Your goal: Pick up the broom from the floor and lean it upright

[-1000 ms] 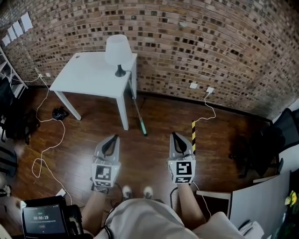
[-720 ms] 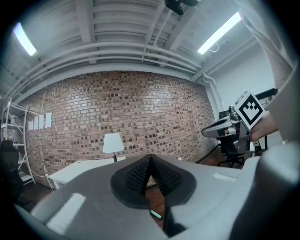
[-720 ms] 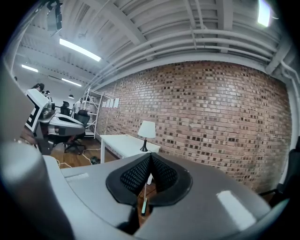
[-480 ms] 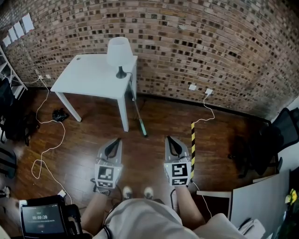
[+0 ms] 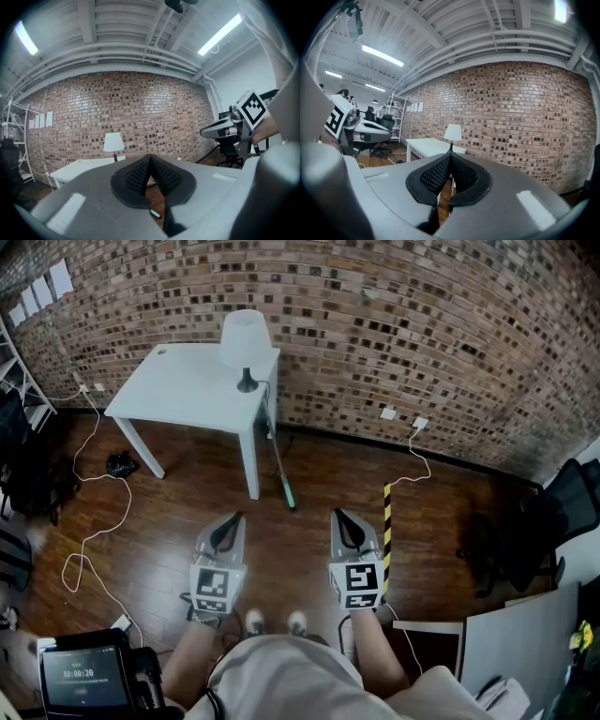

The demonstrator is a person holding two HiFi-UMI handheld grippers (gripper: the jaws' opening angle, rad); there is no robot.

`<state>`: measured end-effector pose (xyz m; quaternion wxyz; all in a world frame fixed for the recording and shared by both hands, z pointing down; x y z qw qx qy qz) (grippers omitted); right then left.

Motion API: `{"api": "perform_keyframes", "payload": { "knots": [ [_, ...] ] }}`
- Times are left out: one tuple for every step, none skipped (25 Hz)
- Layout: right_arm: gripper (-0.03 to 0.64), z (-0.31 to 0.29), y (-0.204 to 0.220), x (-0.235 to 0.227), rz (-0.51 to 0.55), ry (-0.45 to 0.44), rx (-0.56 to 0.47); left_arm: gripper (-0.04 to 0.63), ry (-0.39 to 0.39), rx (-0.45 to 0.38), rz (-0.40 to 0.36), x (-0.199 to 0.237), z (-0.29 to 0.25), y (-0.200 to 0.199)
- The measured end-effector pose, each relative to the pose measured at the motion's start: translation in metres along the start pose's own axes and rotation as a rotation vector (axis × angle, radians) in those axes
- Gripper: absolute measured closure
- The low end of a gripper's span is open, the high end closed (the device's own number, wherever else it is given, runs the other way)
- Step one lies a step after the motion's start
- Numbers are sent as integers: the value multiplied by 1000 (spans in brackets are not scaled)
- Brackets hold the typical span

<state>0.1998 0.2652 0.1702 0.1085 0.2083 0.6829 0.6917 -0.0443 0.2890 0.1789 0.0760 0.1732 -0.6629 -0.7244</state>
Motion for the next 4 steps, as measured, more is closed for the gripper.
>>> {"api": "perform_keyframes", "payload": {
  "knots": [
    [606, 0, 0, 1, 0, 0, -1, 595, -1, -2, 1, 0, 1, 0],
    [605, 1, 0, 2, 1, 1, -2, 595, -3, -3, 1, 0, 2, 1],
    [606, 1, 0, 3, 1, 1, -2, 595, -4, -3, 2, 0, 4, 1],
    [606, 2, 0, 4, 1, 2, -2, 595, -5, -4, 2, 1, 5, 1]
  ]
}}
Point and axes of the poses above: the fingertips, and each gripper's own axes: z backward along the fingers, x to its left, y out of its underside, the point moved 7 cm from there along z, backward along the fingers, and after that the axes turned 9 degrees about -x, right-handed, at the moved point
